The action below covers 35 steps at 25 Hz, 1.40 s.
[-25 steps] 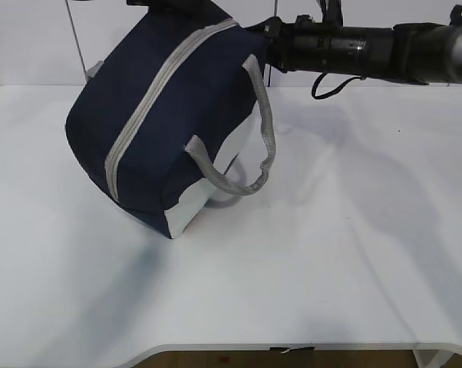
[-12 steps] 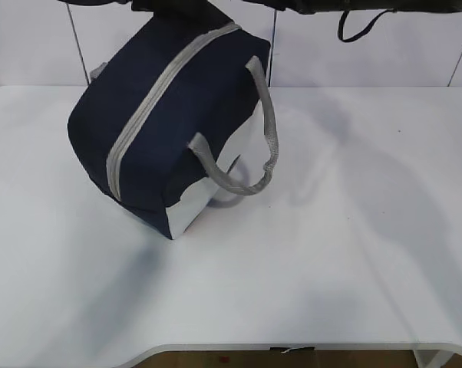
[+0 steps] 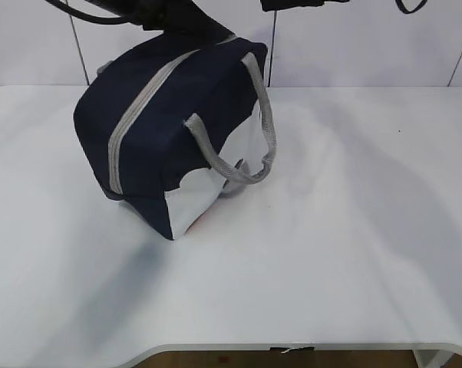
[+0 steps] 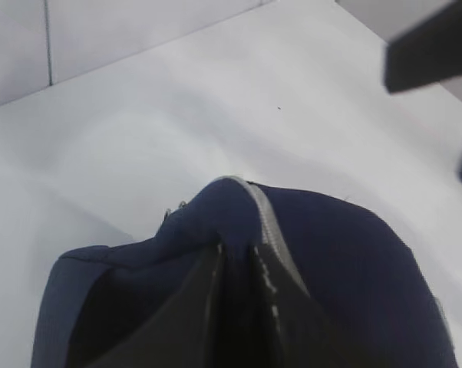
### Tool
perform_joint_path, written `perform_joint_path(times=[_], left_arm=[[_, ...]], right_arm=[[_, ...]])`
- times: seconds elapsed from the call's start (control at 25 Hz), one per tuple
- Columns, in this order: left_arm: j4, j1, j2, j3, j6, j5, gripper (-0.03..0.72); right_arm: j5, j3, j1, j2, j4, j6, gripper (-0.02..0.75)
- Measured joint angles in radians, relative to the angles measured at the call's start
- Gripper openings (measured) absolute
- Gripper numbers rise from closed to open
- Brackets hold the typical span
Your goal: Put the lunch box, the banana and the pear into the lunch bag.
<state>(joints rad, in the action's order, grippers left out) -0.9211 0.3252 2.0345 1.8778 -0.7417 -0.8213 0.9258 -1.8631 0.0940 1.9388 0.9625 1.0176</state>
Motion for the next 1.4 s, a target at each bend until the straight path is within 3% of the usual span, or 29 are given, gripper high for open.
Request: perform_joint_path(times=[0.12,0.2,0.28,0.36,0.6,0.76,1.04,1.2,1.4], left_arm=[[0.009,0.0,0.002,0.0,0.0,0.025,0.215],[0.013,0.0,0.002,0.0,0.0,0.034,0.389],[0.016,0.0,0.002,0.0,0.007,0.041,0.51],[0.017,0.0,0.002,0.0,0.024,0.039,0.563],[0.073,-0.006,-0.06,0.0,0.073,-0.012,0.574],[0.241,-0.009,-0.166,0.0,0.208,-0.1,0.573],[0.53,-0.009,-0.299,0.0,0.457,-0.332,0.509],[0.586,-0.009,-0.348,0.0,0.568,-0.421,0.458],[0.601,-0.009,-0.443,0.0,0.644,-0.428,0.447]], right_arm=[[0.061,0.0,0.0,-0.025,-0.076,-0.057,0.475],[0.097,0.0,0.0,-0.043,-0.119,-0.092,0.475],[0.148,-0.012,0.0,-0.056,-0.166,-0.141,0.475],[0.212,-0.03,0.0,-0.06,-0.223,-0.2,0.475],[0.308,-0.085,0.0,-0.066,-0.395,-0.409,0.475],[0.318,-0.089,0.0,-0.099,-0.506,-0.54,0.475],[0.322,-0.087,0.013,-0.206,-0.559,-0.667,0.475],[0.322,-0.014,0.053,-0.288,-0.591,-0.692,0.475],[0.324,0.169,0.087,-0.422,-0.636,-0.721,0.475]])
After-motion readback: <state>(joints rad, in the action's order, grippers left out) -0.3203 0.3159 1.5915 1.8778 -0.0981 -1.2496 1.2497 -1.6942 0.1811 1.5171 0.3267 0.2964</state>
